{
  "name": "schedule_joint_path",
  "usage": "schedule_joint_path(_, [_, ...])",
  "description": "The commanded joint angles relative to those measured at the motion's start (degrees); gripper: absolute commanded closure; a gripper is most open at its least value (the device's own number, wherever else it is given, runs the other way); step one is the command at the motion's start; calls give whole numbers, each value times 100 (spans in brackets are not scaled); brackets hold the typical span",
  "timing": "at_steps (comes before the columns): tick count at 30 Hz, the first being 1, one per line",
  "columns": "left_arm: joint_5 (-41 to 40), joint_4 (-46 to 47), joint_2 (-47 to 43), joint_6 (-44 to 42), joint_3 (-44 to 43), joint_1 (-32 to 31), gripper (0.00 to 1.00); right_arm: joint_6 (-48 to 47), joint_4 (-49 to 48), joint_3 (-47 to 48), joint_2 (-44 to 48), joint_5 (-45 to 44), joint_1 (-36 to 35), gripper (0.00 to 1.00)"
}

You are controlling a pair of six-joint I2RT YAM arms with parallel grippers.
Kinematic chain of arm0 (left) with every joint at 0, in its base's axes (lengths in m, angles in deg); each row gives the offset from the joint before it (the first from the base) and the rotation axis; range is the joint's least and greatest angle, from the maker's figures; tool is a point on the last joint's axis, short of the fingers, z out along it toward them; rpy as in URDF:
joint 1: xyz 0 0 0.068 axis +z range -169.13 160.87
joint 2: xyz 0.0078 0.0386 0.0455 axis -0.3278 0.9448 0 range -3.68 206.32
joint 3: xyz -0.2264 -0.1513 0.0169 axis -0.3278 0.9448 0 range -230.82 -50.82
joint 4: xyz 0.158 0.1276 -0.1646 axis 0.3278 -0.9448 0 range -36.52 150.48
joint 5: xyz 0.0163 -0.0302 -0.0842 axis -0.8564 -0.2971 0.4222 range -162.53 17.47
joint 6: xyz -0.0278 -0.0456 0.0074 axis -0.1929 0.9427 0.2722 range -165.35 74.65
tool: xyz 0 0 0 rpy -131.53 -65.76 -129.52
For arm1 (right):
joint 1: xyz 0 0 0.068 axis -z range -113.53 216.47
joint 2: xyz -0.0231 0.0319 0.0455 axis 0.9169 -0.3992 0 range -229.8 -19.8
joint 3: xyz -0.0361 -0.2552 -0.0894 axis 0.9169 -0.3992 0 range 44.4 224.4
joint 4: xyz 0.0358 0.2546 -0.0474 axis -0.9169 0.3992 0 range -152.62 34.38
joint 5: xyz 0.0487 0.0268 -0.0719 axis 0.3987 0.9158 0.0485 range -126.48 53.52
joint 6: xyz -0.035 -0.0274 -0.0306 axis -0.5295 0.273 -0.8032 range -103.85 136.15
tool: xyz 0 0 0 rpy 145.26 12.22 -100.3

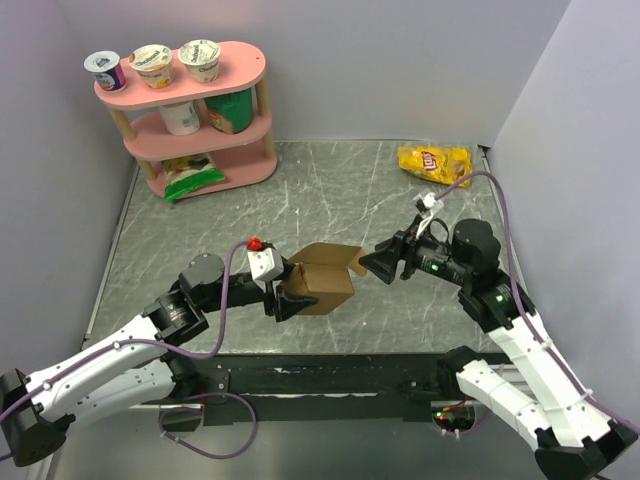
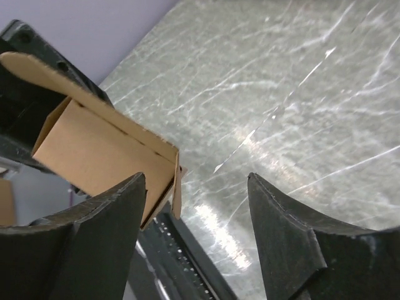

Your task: Fold the paper box

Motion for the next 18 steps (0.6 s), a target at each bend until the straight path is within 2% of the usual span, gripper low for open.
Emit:
schedule_joint_path(1, [-93,125,-72,-111,-86,-67,52,322,-359,137,-113,197,29,30])
schedule_joint_path(13, [-181,301,-151,-85,28,-120,53,760,-956,-179,-315,812,-41,61])
schedule_joint_path(15, [-207,301,-125,-94,29,-155,53,892,-1124,-206,-341,804,-85,75])
schedule_joint_path(17, [-269,292,-90,-102,29,-173,53,954,-1220,-232,-350,725,-173,84])
schedule_joint_path(18, [-304,301,-90,-102,37,-199,53,980,-1221,-241,-368,681,-216,86])
